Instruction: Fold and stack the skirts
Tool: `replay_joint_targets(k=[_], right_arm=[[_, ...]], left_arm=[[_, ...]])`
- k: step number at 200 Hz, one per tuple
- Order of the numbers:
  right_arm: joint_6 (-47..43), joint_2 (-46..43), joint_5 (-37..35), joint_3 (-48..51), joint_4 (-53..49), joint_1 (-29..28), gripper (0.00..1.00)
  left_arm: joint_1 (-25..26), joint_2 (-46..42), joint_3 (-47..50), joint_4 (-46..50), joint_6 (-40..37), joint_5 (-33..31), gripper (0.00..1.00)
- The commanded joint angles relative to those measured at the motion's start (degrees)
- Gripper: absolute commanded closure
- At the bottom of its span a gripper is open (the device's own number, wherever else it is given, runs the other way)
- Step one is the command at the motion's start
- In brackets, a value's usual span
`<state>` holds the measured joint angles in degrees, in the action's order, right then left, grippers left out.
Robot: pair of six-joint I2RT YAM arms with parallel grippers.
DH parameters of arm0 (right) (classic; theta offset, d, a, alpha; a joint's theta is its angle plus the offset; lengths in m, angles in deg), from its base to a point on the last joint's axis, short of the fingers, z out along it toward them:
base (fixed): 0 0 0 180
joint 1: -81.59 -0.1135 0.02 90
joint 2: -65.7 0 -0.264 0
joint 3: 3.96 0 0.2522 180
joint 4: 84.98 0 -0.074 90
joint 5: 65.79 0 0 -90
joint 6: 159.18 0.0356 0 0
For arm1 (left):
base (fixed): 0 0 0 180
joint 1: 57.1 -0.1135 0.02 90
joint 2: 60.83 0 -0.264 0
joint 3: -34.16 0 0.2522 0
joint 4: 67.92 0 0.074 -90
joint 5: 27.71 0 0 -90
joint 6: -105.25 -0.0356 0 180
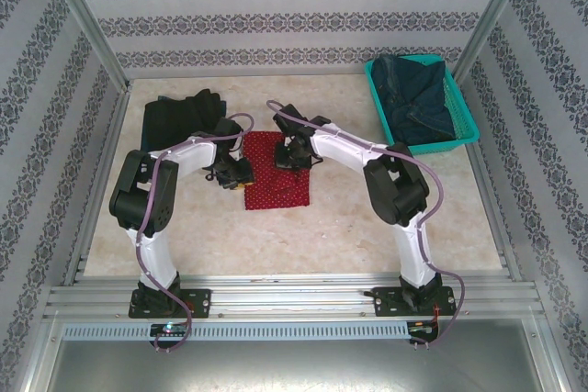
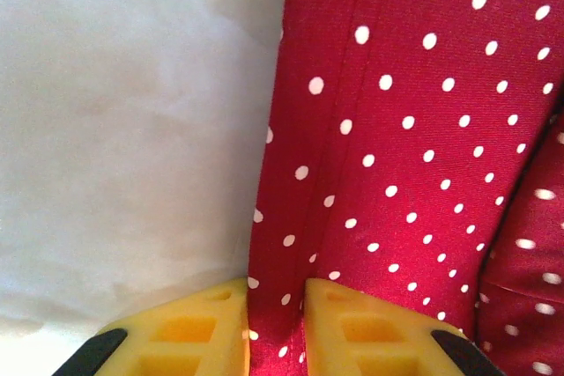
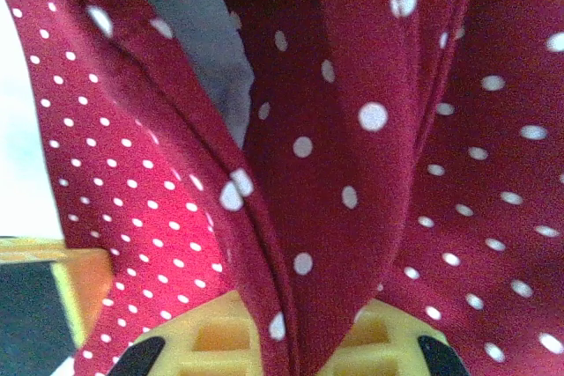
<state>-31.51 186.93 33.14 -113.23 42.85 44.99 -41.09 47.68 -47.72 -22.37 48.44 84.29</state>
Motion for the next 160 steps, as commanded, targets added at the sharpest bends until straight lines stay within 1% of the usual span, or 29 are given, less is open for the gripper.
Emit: replay_joint_targets(k=[1, 18, 35, 58, 87, 119, 131, 143, 152, 160], right_arm=[[-5.0, -7.0, -8.8, 1.8, -7.5, 1.7, 1.0], [-7.1, -9.6, -12.4, 2.9, -10.3, 3.0, 1.0], [-8.9, -10.3, -13.0, 1.8, -12.0, 3.4, 1.0], [-9.5, -7.3, -8.4, -2.7, -12.3, 1.8, 1.0], [-8.4, -0.5, -2.8, -8.7, -12.2, -0.7, 1.0], [-6.7, 3.6, -0.2, -12.9, -11.2, -2.3, 1.0], [-6.5, 5.0, 0.6, -13.9, -11.0, -2.7, 0.98], [-6.0, 6.1, 1.3, -14.8, -11.1, -2.9, 0.95], [-5.5, 6.6, 1.7, -15.0, -10.9, -2.9, 0.9], [-4.7, 6.7, 2.5, -14.8, -10.2, -2.9, 0.85]], left_arm=[[0.1, 2.4, 1.9, -1.3, -1.1, 0.0, 0.76], [0.1, 2.4, 2.2, -1.3, -1.2, -0.2, 0.76], [0.0, 2.3, 2.4, -1.2, -1.3, -0.3, 0.76], [-0.1, 2.4, 2.3, -1.2, -1.4, 0.1, 0.76], [-0.2, 2.1, 2.1, -1.4, -1.2, 0.4, 0.75], [-0.3, 1.9, 2.2, -2.3, -0.9, 1.9, 0.75], [-0.6, 1.7, 1.6, -1.6, -0.8, 3.1, 0.75], [-0.9, 0.3, 0.9, -0.6, -0.8, 4.3, 0.7], [-1.1, -1.5, 0.7, 0.1, -0.6, 3.3, 0.62], [-1.5, -3.1, 0.4, 1.1, -0.2, 1.8, 0.57]])
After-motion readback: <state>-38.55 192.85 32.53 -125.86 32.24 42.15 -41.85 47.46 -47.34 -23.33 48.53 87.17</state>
